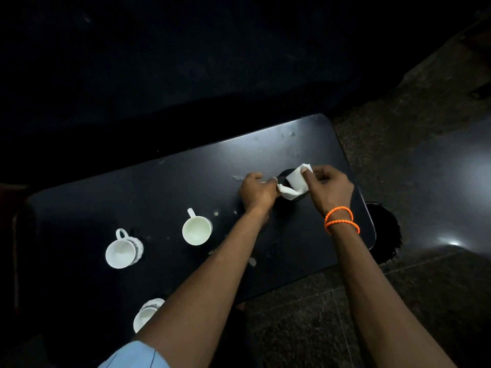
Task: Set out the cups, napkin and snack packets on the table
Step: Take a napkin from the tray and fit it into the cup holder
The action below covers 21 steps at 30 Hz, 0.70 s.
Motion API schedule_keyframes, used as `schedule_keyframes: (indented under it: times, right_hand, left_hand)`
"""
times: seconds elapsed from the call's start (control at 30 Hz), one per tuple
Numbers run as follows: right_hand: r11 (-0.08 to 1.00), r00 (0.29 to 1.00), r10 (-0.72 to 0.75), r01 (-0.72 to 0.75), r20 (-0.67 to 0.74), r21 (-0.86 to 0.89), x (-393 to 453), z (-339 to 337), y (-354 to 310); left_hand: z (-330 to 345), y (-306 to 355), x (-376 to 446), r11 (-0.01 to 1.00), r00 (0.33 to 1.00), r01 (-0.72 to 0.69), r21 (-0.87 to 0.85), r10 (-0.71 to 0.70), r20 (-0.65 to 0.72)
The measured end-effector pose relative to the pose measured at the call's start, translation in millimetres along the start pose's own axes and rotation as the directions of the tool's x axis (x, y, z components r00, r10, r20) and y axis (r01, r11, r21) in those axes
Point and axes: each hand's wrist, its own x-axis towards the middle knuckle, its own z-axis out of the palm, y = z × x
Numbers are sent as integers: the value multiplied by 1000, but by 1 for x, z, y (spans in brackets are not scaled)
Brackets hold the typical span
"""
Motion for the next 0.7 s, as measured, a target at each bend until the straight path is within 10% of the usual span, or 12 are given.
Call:
schedule_keyframes:
  times: [0.13,0.3,0.7]
  right_hand:
    - [966,982,186,-174,-46,189,0,-2,7]
    - [685,830,375,-548,413,480,-7,9,10]
    - [507,802,415,-597,430,622,-73,27,8]
  left_hand:
    - [-5,-5,3,993,996,-88,77,87,16]
    - [0,-11,-1,990,966,-73,122,39,255]
    - [-39,-48,-37,988,956,-141,54,122,266]
